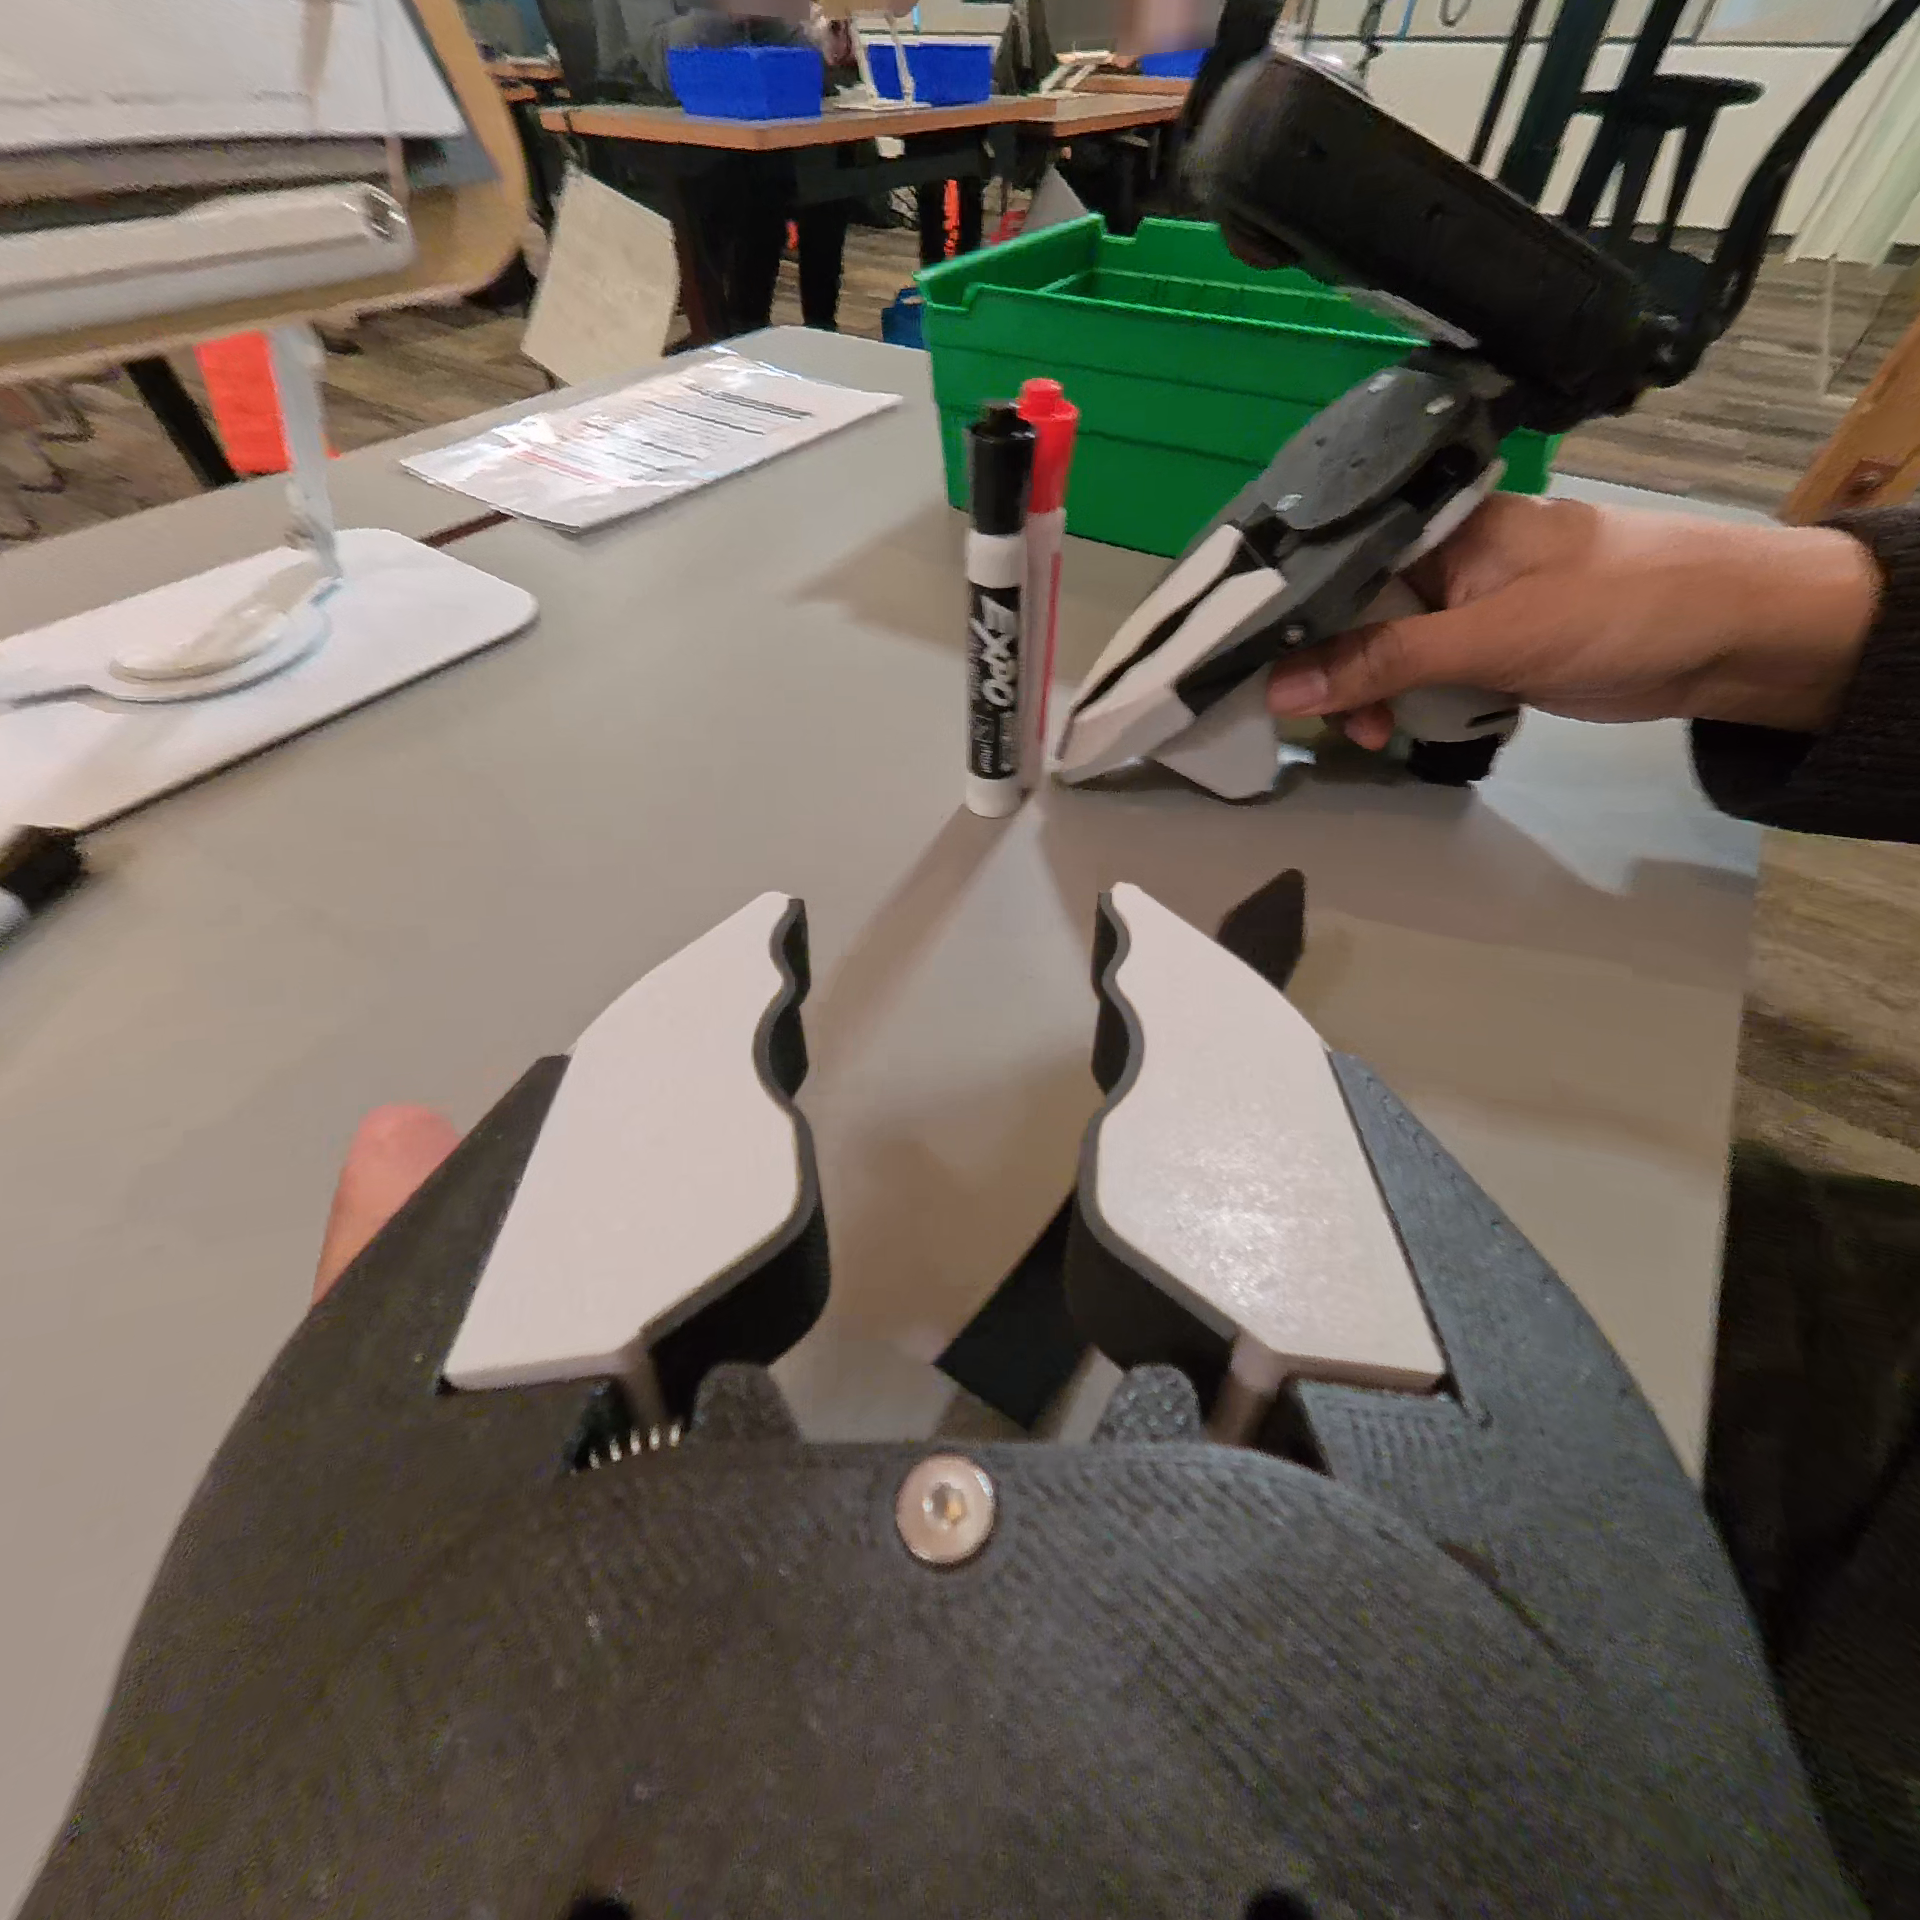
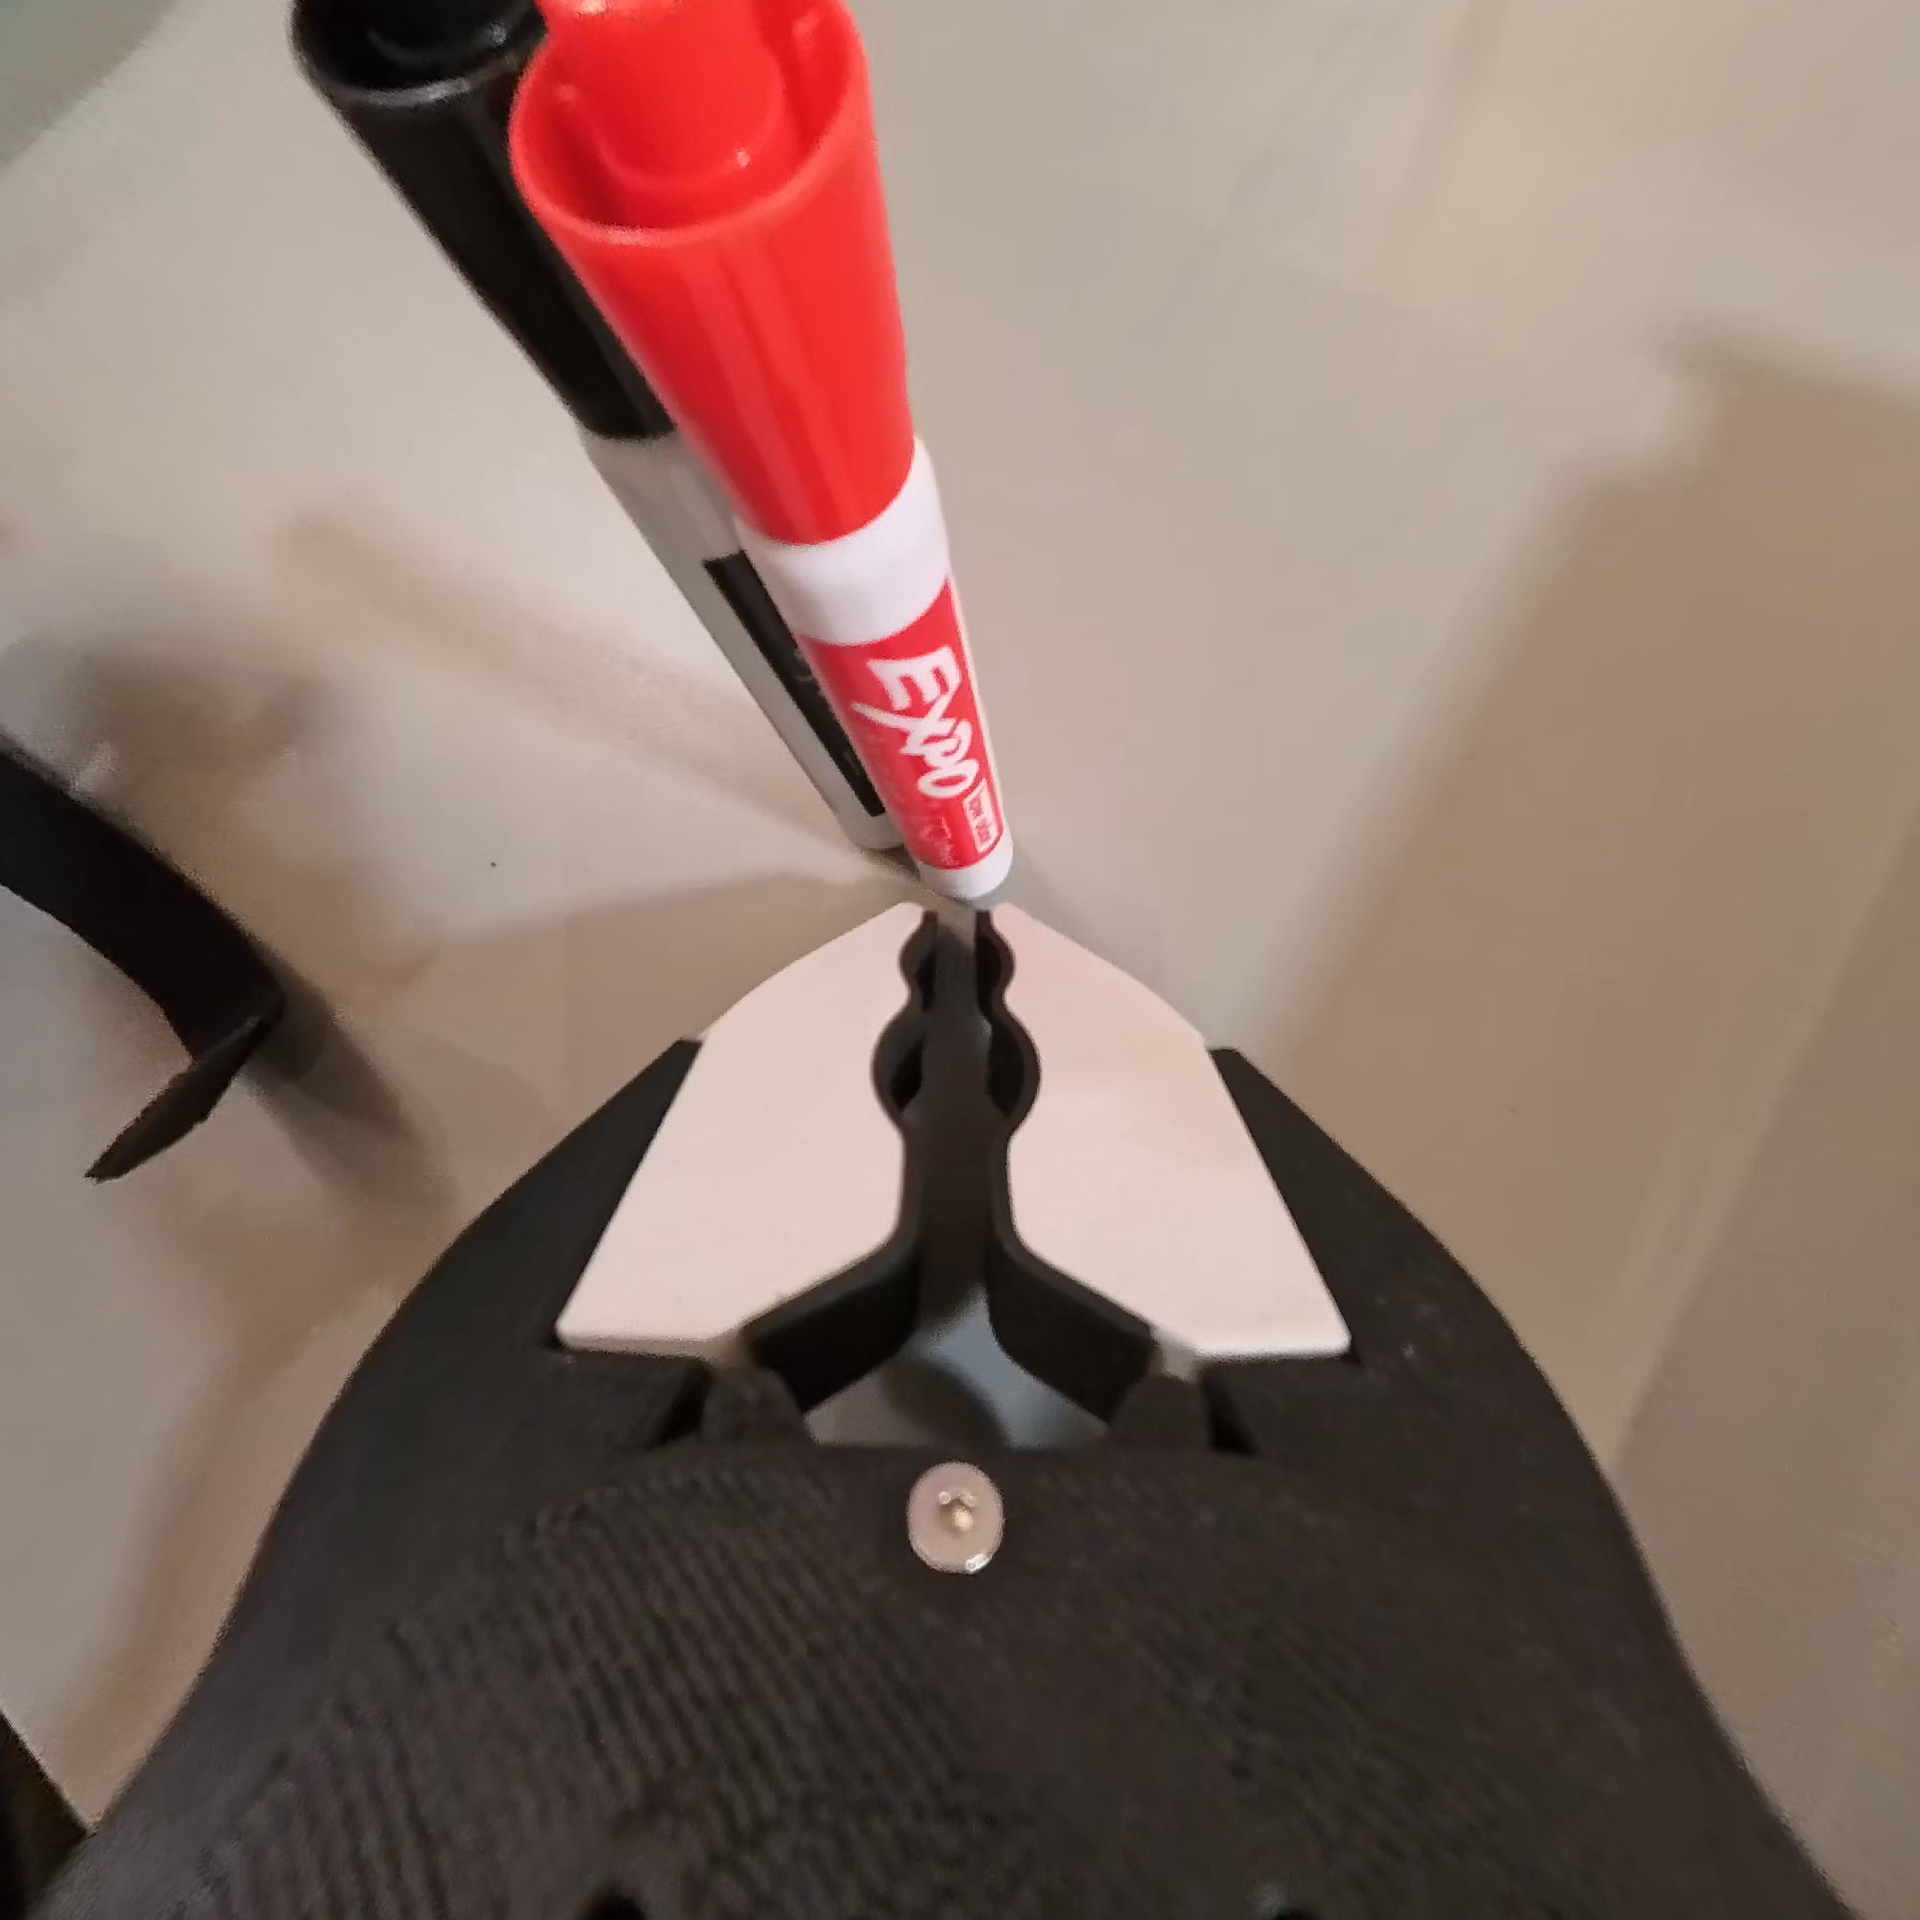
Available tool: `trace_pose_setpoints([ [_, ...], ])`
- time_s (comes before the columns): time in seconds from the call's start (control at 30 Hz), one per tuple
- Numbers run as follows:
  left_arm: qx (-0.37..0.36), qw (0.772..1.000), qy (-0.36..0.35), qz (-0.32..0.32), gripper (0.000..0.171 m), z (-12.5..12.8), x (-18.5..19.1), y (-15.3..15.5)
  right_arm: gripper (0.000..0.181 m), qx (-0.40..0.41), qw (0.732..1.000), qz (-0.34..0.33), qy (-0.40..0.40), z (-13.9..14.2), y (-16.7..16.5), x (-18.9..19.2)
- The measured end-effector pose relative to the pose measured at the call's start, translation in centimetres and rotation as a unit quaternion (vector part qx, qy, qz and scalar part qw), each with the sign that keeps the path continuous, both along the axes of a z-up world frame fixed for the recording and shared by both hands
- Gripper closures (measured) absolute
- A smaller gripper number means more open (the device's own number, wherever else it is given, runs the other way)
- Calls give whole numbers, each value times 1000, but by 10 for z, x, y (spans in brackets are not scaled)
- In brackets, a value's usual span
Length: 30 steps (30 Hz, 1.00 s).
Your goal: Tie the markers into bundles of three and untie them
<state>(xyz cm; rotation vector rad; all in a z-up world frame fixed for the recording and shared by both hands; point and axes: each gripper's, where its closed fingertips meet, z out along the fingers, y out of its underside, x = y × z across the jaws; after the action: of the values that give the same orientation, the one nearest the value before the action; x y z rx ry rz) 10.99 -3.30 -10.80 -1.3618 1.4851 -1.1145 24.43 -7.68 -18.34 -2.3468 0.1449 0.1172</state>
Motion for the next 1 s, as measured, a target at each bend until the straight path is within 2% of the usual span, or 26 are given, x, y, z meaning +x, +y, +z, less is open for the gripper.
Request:
trace_pose_setpoints([
  [0.07,7,1000,-15,24,117,10,-1,18,173,1,1000,-2,4,0,-4,0],
  [0.17,-22,994,-49,92,118,30,-2,63,170,6,1000,-7,14,1,-13,-1],
  [0.23,-26,987,-54,152,124,33,-3,105,167,10,1000,-11,25,3,-20,-1],
  [0.3,15,974,-39,222,125,31,-3,153,164,15,999,-16,35,4,-29,-2],
  [0.33,39,970,-19,241,126,28,0,173,163,16,999,-20,38,4,-34,-2],
  [0.47,152,954,100,239,125,3,25,232,162,20,998,-40,34,5,-55,1],
  [0.57,158,930,221,249,119,-33,35,272,162,23,997,-60,32,6,-69,6],
  [0.7,117,912,307,245,120,-72,41,294,161,28,996,-77,37,7,-80,10],
  [0.73,116,913,306,245,136,-74,42,295,161,29,996,-80,38,7,-82,11],
  [0.77,110,913,307,244,142,-76,42,294,161,29,995,-84,40,7,-84,12],
  [0.87,98,916,324,214,147,-76,39,285,161,33,994,-88,46,8,-86,13],
  [1.0,56,932,296,201,149,-69,32,270,161,35,994,-85,51,8,-85,14],
])
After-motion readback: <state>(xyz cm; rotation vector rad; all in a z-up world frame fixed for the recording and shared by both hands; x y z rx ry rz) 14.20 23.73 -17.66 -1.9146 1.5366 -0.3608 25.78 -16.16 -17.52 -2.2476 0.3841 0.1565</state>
